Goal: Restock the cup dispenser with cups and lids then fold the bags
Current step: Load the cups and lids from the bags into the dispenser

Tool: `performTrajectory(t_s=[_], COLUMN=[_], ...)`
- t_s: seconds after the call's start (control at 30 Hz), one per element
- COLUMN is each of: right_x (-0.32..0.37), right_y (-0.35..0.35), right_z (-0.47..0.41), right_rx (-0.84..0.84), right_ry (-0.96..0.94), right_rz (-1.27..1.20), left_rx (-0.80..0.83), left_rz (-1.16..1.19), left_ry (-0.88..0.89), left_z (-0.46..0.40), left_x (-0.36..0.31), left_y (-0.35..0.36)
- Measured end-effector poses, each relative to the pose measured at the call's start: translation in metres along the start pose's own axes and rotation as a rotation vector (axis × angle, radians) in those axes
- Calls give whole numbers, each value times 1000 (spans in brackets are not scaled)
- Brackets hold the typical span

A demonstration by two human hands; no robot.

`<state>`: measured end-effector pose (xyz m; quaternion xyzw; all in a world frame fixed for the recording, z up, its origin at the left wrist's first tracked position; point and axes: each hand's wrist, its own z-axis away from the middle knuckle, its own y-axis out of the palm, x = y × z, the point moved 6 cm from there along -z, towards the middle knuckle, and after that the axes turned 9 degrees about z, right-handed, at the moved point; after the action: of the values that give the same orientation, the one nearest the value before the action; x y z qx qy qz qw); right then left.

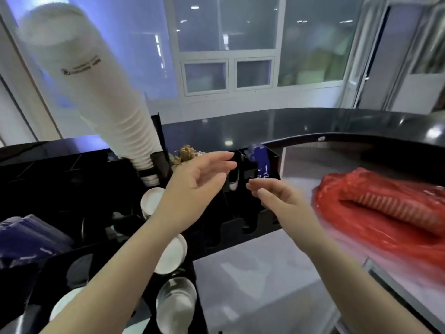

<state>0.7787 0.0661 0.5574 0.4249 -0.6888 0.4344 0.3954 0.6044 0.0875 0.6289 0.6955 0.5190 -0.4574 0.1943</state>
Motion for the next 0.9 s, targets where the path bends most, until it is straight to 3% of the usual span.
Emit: performTrajectory(t_s=[0.1,0.27,0.57,0.67,0.73,0.9], right_x=[-7,-32,-109,-151,-185,-271], right_y=[-59,-180,-336,-372,-390,-413], right_z=[7,26,51,56,57,51], right_rx=[-58,-121,-189,-182,-110,91], right_ry=[-41,-150,-93,22,209,561], right_rz=[99,687,1148,1310,1389,1370], left_rx=[103,257,426,545,618,780], left_rz=[-72,-264,-533,-591,-678,-982], left_ry=[3,11,160,155,137,138], left_z=[-30,-80,-125,-122,-123,-147], left_x=[0,8,55,98,129,205], left_y=[56,168,352,391,409,440])
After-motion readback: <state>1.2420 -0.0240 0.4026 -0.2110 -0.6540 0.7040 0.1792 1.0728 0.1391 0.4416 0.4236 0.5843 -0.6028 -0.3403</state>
